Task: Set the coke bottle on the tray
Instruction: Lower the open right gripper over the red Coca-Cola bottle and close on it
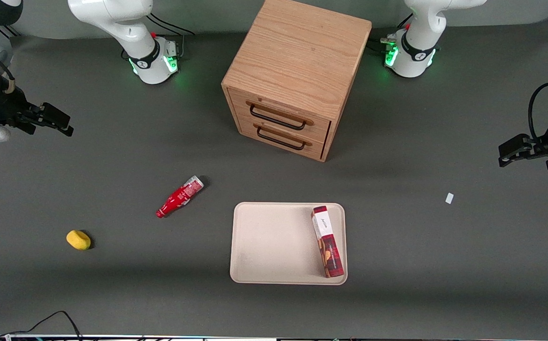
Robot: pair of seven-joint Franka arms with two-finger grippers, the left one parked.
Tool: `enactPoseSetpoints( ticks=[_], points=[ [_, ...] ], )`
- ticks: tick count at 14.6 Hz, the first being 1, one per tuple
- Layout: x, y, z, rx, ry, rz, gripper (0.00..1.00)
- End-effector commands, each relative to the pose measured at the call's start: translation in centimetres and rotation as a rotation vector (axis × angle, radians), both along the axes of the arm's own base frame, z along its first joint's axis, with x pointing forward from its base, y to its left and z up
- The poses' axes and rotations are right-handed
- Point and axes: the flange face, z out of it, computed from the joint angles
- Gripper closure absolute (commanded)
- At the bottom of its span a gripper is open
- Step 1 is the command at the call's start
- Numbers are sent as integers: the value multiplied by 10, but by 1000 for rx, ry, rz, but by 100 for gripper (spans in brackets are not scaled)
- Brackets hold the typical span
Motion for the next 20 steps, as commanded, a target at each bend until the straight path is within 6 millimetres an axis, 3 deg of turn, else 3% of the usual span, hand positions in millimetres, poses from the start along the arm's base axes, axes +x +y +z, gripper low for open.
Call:
enactPoseSetpoints(
  ticks=[1, 5, 8, 9, 13, 16, 20],
  points=[
    [5, -3, 1, -14, 16, 21, 0],
    [7, 3, -3, -12, 22, -16, 0],
    [30, 27, -38, 2, 44, -179, 0],
    [40, 46, -57, 18, 51, -226, 0],
    [71, 92, -135, 16, 86, -483, 0],
    [74, 128, -195, 10, 93, -647, 0],
    [61, 132, -294, 24, 57, -741, 0]
  ],
)
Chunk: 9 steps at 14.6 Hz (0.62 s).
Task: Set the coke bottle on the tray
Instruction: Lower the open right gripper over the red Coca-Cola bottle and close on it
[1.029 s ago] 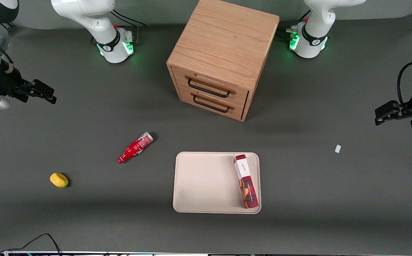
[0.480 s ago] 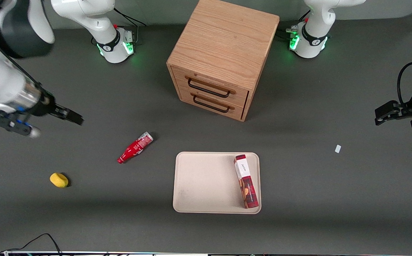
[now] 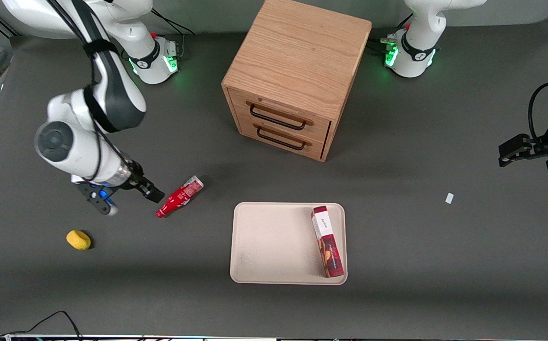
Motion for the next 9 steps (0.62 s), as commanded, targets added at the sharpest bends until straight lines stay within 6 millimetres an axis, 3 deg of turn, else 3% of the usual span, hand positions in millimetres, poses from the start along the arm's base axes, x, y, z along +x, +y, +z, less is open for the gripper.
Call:
enactPoseSetpoints(
  ticks=[1, 5, 9],
  points=[
    [-12, -6, -59, -1, -10, -86, 0],
    [-10, -5, -125, 1, -6, -171, 0],
    [-18, 0, -170, 17, -49, -179, 0]
  ],
)
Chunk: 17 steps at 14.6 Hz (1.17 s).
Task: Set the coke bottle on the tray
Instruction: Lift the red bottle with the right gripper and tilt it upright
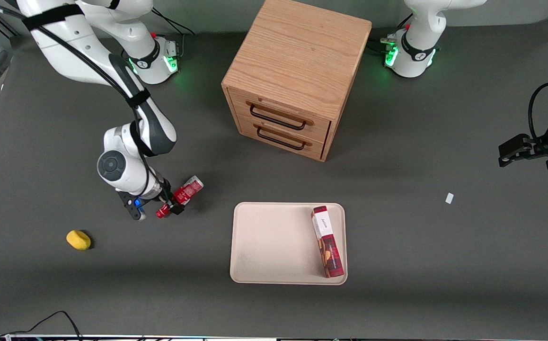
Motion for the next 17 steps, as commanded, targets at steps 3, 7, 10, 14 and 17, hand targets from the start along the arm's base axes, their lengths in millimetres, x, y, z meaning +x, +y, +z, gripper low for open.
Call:
enactPoseSetpoints(
  ticks=[3, 7, 10, 14, 17],
  points=[
    [-4, 5, -25, 7, -26, -29, 7],
    [-4, 6, -21, 8, -27, -21, 81],
    [0, 6, -10, 11, -42, -7, 100],
    [23, 10, 50, 6, -19, 49, 100],
    [60, 12, 130, 8, -7, 182, 100]
  ],
)
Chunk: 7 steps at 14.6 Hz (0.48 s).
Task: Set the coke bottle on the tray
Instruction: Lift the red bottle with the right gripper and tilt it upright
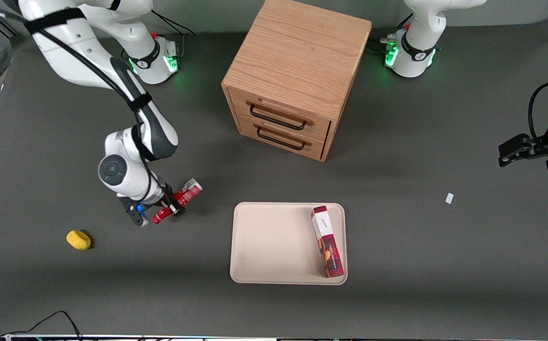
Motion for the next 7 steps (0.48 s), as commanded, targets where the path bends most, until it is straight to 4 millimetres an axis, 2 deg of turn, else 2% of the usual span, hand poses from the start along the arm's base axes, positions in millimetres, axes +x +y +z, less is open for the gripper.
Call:
enactPoseSetpoints(
  ticks=[1, 4, 5, 7],
  points=[
    [35, 6, 91, 10, -25, 125, 100],
    [65, 13, 163, 26, -121, 251, 100],
    [73, 16, 178, 14, -149, 317, 100],
    [83, 50, 191, -32, -197, 481, 100]
  ],
)
